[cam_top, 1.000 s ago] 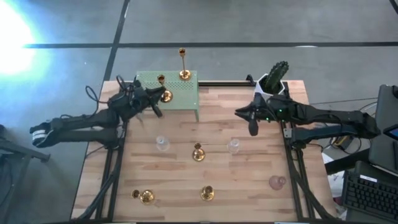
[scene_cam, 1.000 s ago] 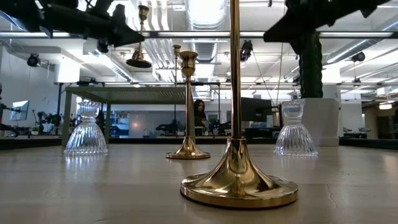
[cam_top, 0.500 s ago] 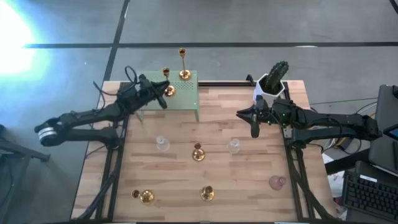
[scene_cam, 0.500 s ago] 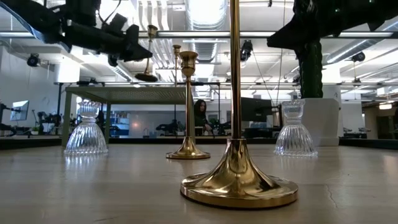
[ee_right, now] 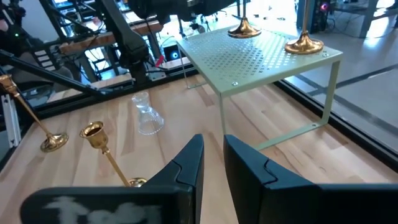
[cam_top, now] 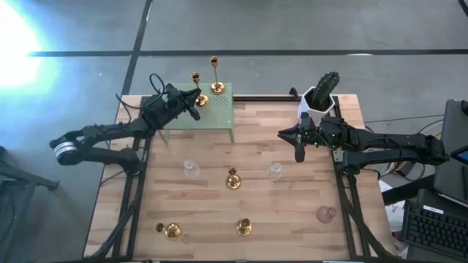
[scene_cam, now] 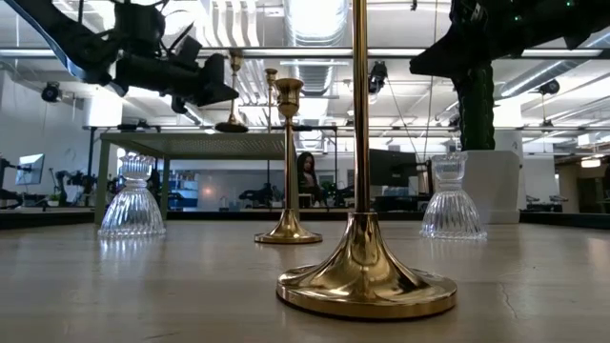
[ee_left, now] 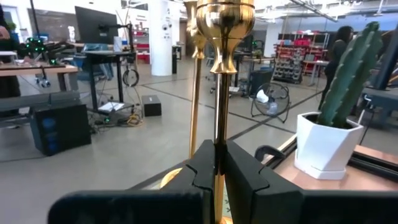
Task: Pick & Place candle stick holders
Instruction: Put the candle holder on the shelf
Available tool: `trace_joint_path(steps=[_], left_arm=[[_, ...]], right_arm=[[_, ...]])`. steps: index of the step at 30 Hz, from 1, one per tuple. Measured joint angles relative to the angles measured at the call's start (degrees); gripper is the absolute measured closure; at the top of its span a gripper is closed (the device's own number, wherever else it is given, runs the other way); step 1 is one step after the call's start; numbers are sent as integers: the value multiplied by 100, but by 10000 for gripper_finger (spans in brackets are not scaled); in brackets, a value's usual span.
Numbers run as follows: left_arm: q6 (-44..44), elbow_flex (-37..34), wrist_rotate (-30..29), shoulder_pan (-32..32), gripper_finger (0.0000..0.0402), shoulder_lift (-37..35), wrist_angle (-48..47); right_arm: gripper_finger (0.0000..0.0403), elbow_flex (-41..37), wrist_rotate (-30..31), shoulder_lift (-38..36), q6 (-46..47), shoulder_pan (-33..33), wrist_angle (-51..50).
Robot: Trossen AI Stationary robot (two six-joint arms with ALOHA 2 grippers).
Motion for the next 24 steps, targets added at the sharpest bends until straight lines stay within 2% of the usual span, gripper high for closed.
trace_joint_path(steps=[24], left_arm=[[-149, 22, 256, 486, 383, 1173, 1091]], right_arm=[[346, 27, -9, 2, -149, 0, -2]])
